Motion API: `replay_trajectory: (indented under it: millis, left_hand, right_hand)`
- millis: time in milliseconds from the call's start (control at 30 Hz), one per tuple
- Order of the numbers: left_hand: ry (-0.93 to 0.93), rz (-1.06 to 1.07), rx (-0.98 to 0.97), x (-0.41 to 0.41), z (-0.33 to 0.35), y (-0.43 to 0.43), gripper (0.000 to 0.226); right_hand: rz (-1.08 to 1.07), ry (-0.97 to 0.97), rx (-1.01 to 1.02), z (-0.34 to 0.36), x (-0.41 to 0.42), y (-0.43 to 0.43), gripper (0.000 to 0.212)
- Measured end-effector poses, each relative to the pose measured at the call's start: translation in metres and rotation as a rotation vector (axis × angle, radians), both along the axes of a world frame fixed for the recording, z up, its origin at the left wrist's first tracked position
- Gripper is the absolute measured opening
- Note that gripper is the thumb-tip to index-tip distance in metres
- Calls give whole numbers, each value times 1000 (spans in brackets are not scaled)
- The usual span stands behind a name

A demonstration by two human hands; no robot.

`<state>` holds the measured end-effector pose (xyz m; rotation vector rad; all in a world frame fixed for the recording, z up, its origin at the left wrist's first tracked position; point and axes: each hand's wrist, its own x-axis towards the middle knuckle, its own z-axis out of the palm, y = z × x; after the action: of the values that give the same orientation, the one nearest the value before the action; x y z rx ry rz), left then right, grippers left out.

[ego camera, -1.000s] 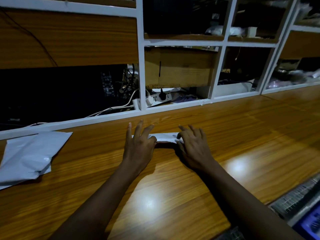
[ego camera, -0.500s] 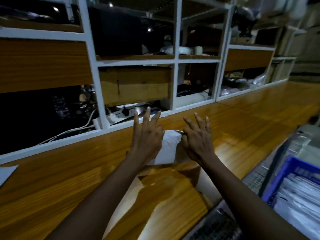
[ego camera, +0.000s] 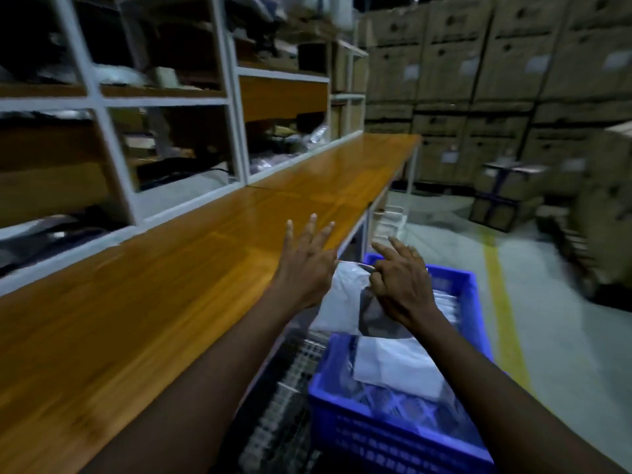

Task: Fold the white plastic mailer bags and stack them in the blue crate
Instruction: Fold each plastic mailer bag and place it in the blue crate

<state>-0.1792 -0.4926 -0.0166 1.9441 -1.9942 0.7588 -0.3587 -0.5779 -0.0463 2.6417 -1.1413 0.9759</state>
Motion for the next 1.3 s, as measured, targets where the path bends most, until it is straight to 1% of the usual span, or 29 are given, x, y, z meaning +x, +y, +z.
replay_trajectory:
  millis: [100, 200, 300, 400, 467, 567, 600, 633, 700, 767, 833, 900, 1000, 1033, 1067, 1167, 1200, 1233, 1300]
  left_hand:
    - [16, -93, 61, -44, -20, -40, 29]
    - [31, -93, 202, -71, -45, -71, 32]
    - [49, -89, 359, -81, -72, -96, 30]
    - [83, -94, 495, -84, -113, -118, 29]
    - [114, -92, 552, -84, -146, -129, 28]
    - [147, -83, 598, -85, -185, -139, 27]
    - [151, -89, 607, -87, -196, -142, 28]
    - [151, -96, 606, -89, -205, -144, 28]
    - [164, -104, 588, -91, -221, -146, 29]
    - [204, -104, 552, -90, -235, -148, 28]
    - [246, -111, 536, -87, -245, -148, 27]
    - [283, -126, 539, -86, -249, -149, 26]
    - [307, -178, 464, -82, -251, -151, 22]
    - [298, -200, 454, -80, -251, -153, 24]
    - [267, -208, 477, -77, -251, -154, 35]
    - [47, -180, 614, -69, -253, -158, 94]
    - [-6, -163, 647, -67, -255, -158, 110]
    - [-33, -147, 673, -66, -258, -158, 122]
    - [-63, -122, 704, -65, -264, -159, 135]
  right_hand:
    - [-78, -3, 27, -27, -48, -26, 49]
    - [-141, 42, 97, -57, -79, -49, 57]
    - [-159, 122, 167, -84, -91, -63, 67]
    - [-153, 240, 302, -118, -96, -77, 77]
    - [-184, 357, 372, -140, -97, -85, 69]
    - [-236, 479, 457, -164, -94, -92, 45]
    - [-250, 488, 476, -172, -92, -92, 40]
    - [-267, 482, 491, -180, -92, -92, 44]
    - [-293, 505, 524, -195, -91, -92, 69]
    - [-300, 582, 556, -207, -89, -93, 96]
    - [-316, 614, 561, -218, -88, -94, 110]
    - [-336, 613, 559, -228, -86, -95, 113]
    - [-348, 565, 523, -236, -81, -97, 100]
    - [-356, 549, 519, -237, -80, -97, 97]
    - [-363, 544, 525, -237, -80, -98, 99]
    - [-381, 576, 583, -235, -79, -100, 115]
    - [-385, 579, 605, -234, -78, -100, 120]
    - [-388, 581, 622, -234, -78, -100, 126]
    - [-395, 608, 640, -234, -79, -101, 137]
